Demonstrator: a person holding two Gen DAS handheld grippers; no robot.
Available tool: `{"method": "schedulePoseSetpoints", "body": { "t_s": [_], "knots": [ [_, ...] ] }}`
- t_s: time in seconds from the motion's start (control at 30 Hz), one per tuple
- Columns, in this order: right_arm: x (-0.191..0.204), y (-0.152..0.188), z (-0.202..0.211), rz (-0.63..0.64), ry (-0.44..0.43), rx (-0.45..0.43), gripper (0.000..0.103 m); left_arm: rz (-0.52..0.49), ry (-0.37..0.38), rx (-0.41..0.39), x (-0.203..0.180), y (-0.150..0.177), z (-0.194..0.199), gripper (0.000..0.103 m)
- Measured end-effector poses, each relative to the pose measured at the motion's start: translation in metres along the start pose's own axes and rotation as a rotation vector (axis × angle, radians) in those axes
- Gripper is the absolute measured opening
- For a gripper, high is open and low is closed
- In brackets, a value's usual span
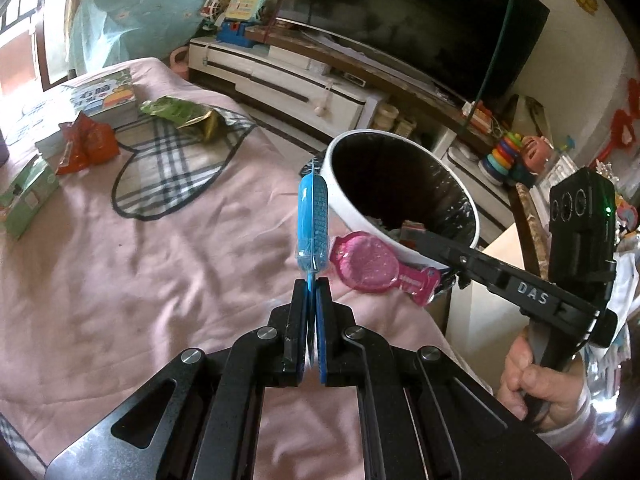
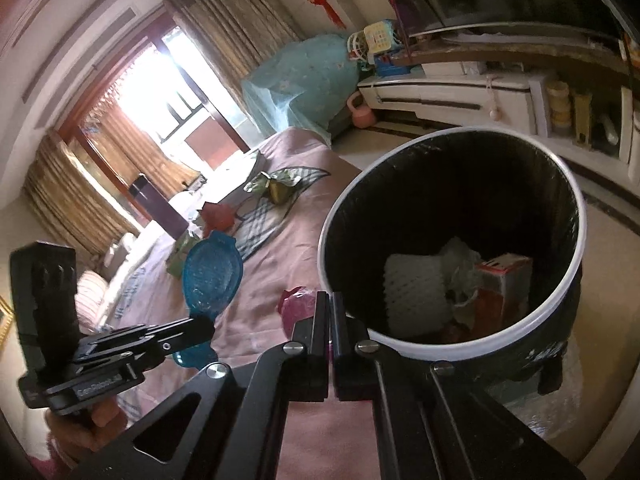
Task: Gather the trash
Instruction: 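Carry the package and hairbrush over the bin and open both tools to drop them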
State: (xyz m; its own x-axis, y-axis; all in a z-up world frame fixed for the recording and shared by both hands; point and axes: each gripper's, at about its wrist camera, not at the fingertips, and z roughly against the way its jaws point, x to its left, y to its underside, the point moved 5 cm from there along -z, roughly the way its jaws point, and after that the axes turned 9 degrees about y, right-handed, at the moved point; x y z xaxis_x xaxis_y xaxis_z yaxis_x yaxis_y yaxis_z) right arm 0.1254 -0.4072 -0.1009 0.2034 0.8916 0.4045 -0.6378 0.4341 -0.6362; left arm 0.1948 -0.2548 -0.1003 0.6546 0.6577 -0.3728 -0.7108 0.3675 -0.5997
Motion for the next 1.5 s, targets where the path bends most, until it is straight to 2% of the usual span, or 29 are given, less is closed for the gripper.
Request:
{"method": "schedulePoseSetpoints", "body": {
  "t_s": [0.17, 0.27, 0.3, 0.37, 0.43, 0.47, 0.6, 0.67, 0.7, 0.73, 0.83, 0.9, 1.03, 1.23, 1.5],
  "knots": [
    [0.014, 0.007, 0.002, 0.094, 0.003, 0.024, 0.016, 0.02, -0.013, -0.008, 0.013, 0.005, 0.006, 0.003],
    [0.029, 0.011, -0.004, 0.169, 0.008, 0.053, 0.035, 0.038, -0.015, -0.011, 0.021, 0.008, 0.01, 0.003],
    [0.033, 0.012, -0.008, 0.2, 0.021, 0.058, 0.044, 0.043, -0.016, -0.012, 0.024, 0.009, 0.011, 0.003],
    [0.042, 0.014, -0.017, 0.27, 0.044, 0.082, 0.05, 0.054, -0.019, -0.014, 0.029, 0.011, 0.015, 0.003],
    [0.049, 0.018, -0.026, 0.321, 0.067, 0.104, 0.067, 0.065, -0.022, -0.021, 0.035, 0.012, 0.018, 0.003],
    [0.052, 0.019, -0.03, 0.355, 0.086, 0.11, 0.068, 0.069, -0.021, -0.023, 0.037, 0.012, 0.019, 0.003],
    [0.058, 0.029, -0.044, 0.427, 0.132, 0.138, 0.068, 0.078, -0.017, -0.027, 0.042, 0.014, 0.022, 0.003],
    [0.058, 0.032, -0.047, 0.443, 0.161, 0.136, 0.064, 0.081, -0.013, -0.027, 0.043, 0.014, 0.022, 0.003],
    [0.057, 0.033, -0.046, 0.446, 0.177, 0.132, 0.051, 0.083, -0.012, -0.027, 0.044, 0.014, 0.022, 0.003],
    [0.055, 0.032, -0.046, 0.443, 0.19, 0.127, 0.045, 0.084, -0.009, -0.026, 0.044, 0.015, 0.022, 0.003],
    [0.049, 0.029, -0.039, 0.38, 0.151, 0.128, 0.044, 0.08, -0.001, -0.025, 0.04, 0.015, 0.021, 0.003],
    [0.047, 0.028, -0.032, 0.365, 0.15, 0.106, 0.043, 0.075, 0.005, -0.022, 0.037, 0.014, 0.02, 0.003],
    [0.044, 0.023, -0.017, 0.29, 0.088, 0.086, 0.043, 0.051, 0.014, -0.014, 0.025, 0.012, 0.015, 0.003],
    [0.035, 0.007, 0.004, 0.204, 0.04, 0.04, 0.043, 0.009, 0.026, -0.004, 0.003, 0.002, 0.006, 0.003],
    [-0.002, -0.024, 0.017, 0.097, 0.073, -0.025, 0.043, -0.066, 0.043, 0.014, -0.033, -0.018, -0.014, 0.003]
  ]
}}
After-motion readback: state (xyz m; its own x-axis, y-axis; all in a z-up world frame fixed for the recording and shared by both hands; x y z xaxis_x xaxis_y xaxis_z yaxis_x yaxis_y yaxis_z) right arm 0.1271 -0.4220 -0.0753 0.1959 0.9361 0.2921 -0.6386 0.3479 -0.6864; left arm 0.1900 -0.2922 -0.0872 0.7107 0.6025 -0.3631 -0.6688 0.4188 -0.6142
